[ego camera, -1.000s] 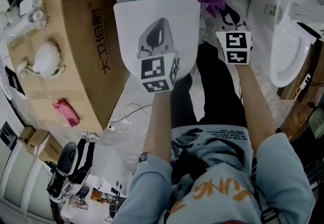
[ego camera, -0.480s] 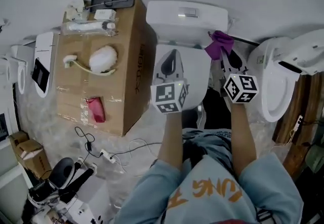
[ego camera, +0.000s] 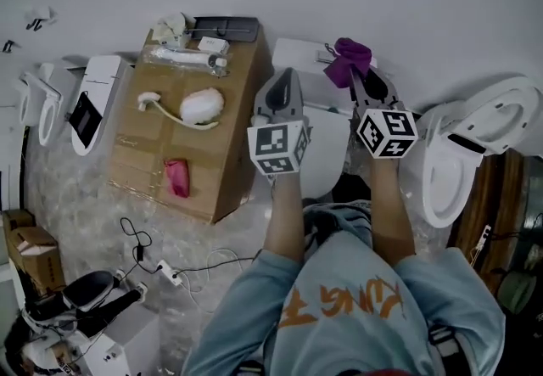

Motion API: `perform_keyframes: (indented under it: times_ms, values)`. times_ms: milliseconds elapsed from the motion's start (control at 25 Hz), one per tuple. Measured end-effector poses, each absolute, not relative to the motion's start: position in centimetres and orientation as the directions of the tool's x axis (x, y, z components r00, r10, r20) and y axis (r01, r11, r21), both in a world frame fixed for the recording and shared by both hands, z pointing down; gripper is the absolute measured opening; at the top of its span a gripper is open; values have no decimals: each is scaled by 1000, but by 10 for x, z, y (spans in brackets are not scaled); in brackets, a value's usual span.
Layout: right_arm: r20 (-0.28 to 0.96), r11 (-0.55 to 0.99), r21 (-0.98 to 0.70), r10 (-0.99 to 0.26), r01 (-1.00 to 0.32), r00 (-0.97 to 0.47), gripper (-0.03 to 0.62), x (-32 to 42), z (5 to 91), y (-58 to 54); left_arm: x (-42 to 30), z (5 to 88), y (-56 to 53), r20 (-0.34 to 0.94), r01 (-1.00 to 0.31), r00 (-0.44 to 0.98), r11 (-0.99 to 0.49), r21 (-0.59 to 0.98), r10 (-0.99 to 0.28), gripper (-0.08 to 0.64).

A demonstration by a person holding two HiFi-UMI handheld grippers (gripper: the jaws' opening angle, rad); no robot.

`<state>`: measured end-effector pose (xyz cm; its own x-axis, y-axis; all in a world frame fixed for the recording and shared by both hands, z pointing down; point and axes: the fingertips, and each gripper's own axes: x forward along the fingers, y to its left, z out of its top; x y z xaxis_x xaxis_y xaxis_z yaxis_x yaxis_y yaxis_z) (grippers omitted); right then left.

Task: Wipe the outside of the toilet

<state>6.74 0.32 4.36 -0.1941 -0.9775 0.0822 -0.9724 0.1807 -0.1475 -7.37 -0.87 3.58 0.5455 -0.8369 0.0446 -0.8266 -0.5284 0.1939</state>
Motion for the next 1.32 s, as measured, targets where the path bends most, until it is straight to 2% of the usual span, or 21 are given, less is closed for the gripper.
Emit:
perform_keyframes:
  times_ms: [400, 1320]
  values:
    - [1, 262, -68, -965, -963, -263, 78, 26, -30, -13, -127, -39, -27, -29, -892, 445, -446, 75, -895, 23]
    - [-31, 260, -28, -965, -965, -260, 78, 10, -39, -53, -144, -35, -64, -21, -896, 443, -444, 33, -896, 23]
